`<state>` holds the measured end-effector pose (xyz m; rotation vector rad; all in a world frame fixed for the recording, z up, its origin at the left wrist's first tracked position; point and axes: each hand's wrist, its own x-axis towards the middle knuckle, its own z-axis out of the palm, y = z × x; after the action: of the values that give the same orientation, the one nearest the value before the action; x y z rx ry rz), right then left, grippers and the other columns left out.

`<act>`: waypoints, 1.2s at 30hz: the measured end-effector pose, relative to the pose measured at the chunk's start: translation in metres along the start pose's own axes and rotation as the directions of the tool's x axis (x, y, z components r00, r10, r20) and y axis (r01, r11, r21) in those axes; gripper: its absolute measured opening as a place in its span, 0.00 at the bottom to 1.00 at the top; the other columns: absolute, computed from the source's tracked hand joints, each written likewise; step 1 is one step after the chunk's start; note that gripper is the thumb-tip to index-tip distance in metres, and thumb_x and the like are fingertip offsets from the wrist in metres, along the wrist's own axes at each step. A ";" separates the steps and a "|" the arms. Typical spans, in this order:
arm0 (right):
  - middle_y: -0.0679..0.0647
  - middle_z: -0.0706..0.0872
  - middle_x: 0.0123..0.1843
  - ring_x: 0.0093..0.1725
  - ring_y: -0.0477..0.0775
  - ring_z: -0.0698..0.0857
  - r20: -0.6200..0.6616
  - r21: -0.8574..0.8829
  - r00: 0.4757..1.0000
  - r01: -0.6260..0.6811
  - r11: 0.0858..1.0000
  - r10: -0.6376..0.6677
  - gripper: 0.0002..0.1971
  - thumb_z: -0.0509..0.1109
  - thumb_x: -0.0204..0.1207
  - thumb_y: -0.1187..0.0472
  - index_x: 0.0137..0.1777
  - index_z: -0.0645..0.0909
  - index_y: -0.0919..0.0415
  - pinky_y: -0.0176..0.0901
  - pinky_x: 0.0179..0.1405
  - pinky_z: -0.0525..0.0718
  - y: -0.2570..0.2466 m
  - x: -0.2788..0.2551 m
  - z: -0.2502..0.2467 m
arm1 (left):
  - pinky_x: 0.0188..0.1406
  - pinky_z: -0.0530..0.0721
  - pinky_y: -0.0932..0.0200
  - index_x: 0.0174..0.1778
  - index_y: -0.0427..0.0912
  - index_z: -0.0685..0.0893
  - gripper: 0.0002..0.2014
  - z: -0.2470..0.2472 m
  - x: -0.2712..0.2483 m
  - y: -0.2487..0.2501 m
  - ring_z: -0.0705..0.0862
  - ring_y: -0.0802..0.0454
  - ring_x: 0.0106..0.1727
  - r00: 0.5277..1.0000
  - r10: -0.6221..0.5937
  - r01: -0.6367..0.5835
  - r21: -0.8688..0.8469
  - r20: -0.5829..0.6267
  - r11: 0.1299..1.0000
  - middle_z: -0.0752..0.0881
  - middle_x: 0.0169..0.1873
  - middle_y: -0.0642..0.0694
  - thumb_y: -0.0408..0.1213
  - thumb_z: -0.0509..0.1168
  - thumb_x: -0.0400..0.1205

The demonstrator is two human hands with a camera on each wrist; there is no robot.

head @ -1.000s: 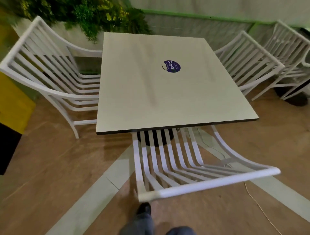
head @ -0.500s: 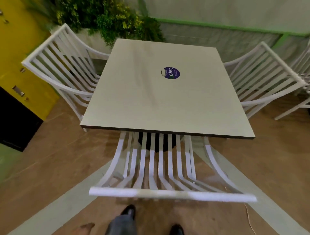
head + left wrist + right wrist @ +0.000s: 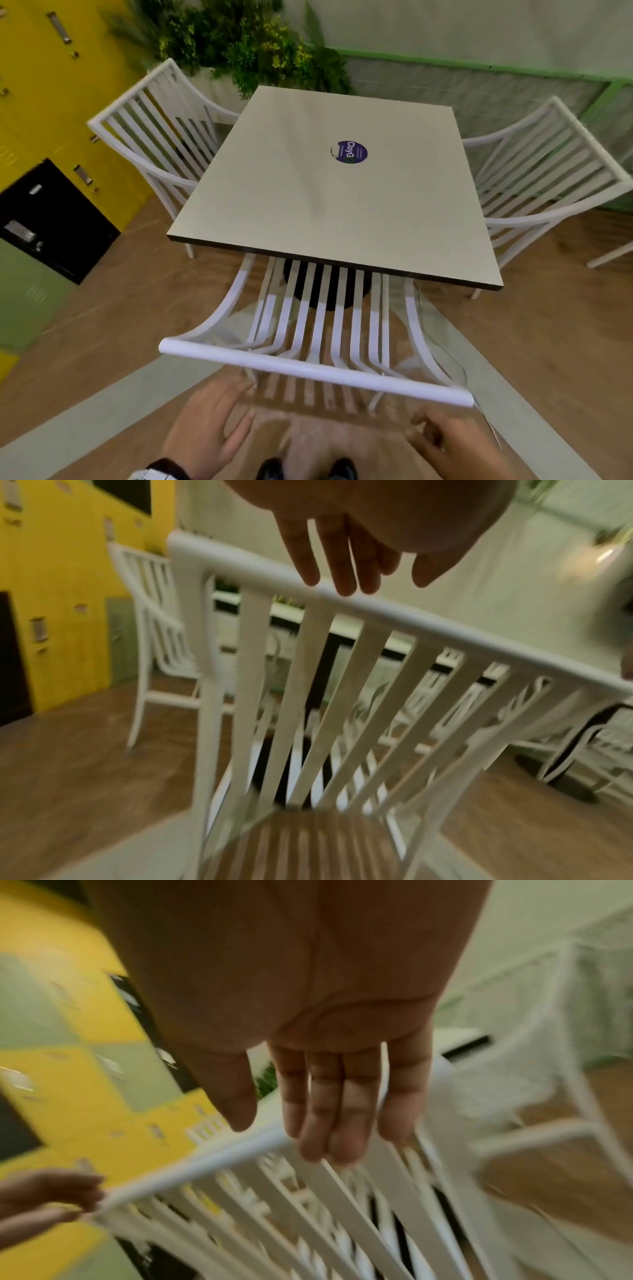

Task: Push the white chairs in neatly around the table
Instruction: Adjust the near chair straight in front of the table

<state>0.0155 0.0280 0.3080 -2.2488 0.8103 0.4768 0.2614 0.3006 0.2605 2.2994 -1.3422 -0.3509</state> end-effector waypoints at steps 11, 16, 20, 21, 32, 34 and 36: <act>0.43 0.79 0.64 0.60 0.46 0.77 -0.128 -0.349 0.982 0.084 0.933 -0.136 0.32 0.59 0.71 0.29 0.72 0.68 0.43 0.42 0.60 0.76 -0.035 0.063 0.006 | 0.63 0.80 0.51 0.66 0.54 0.77 0.35 -0.006 0.079 -0.019 0.81 0.53 0.62 0.978 -0.003 -0.085 0.414 0.208 0.906 0.84 0.61 0.55 0.74 0.50 0.72; 0.45 0.86 0.52 0.48 0.48 0.84 -0.130 -0.379 0.985 0.054 0.924 -0.110 0.47 0.27 0.57 0.22 0.63 0.73 0.42 0.43 0.46 0.78 -0.022 0.076 0.029 | 0.51 0.78 0.57 0.53 0.55 0.75 0.43 -0.003 0.090 -0.038 0.82 0.53 0.50 0.944 0.002 -0.139 0.393 0.329 0.909 0.85 0.51 0.54 0.76 0.27 0.63; 0.46 0.86 0.52 0.49 0.50 0.83 -0.137 -0.380 0.988 0.010 0.925 -0.067 0.34 0.41 0.70 0.25 0.61 0.74 0.44 0.46 0.49 0.79 -0.027 0.079 0.034 | 0.45 0.79 0.58 0.50 0.54 0.75 0.42 0.001 0.089 -0.046 0.83 0.53 0.46 0.939 -0.032 -0.115 0.400 0.341 0.909 0.85 0.47 0.54 0.76 0.27 0.62; 0.46 0.86 0.51 0.49 0.50 0.83 -0.127 -0.375 0.990 0.008 0.927 -0.059 0.40 0.35 0.64 0.23 0.60 0.75 0.44 0.46 0.49 0.79 -0.027 0.079 0.035 | 0.45 0.79 0.58 0.49 0.55 0.75 0.43 0.003 0.088 -0.047 0.82 0.54 0.45 0.944 -0.035 -0.105 0.401 0.327 0.910 0.85 0.46 0.54 0.77 0.27 0.62; 0.44 0.84 0.55 0.56 0.48 0.80 -0.096 -0.297 0.995 -0.055 0.953 0.028 0.19 0.59 0.76 0.34 0.61 0.75 0.42 0.48 0.61 0.73 -0.029 0.075 0.037 | 0.48 0.76 0.59 0.44 0.57 0.71 0.35 0.006 0.083 -0.051 0.79 0.54 0.45 0.949 -0.022 -0.090 0.335 0.316 0.938 0.85 0.46 0.54 0.78 0.33 0.63; 0.42 0.84 0.53 0.55 0.48 0.79 -0.077 -0.273 0.996 -0.055 0.960 0.035 0.31 0.49 0.69 0.24 0.61 0.75 0.42 0.48 0.61 0.72 -0.028 0.076 0.036 | 0.47 0.75 0.59 0.43 0.57 0.70 0.34 0.007 0.082 -0.050 0.78 0.55 0.44 0.955 -0.023 -0.082 0.339 0.295 0.937 0.85 0.46 0.55 0.78 0.32 0.62; 0.41 0.83 0.51 0.54 0.47 0.79 -0.073 -0.239 0.997 -0.038 0.970 0.021 0.42 0.40 0.57 0.20 0.60 0.76 0.41 0.49 0.61 0.72 -0.026 0.076 0.034 | 0.49 0.76 0.59 0.46 0.57 0.73 0.37 0.008 0.081 -0.050 0.78 0.55 0.45 0.960 -0.026 -0.077 0.353 0.279 0.932 0.85 0.46 0.55 0.77 0.31 0.62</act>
<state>0.0850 0.0352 0.2565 -2.4915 0.8622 0.5373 0.3358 0.2490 0.2290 2.6028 -1.6953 -0.4684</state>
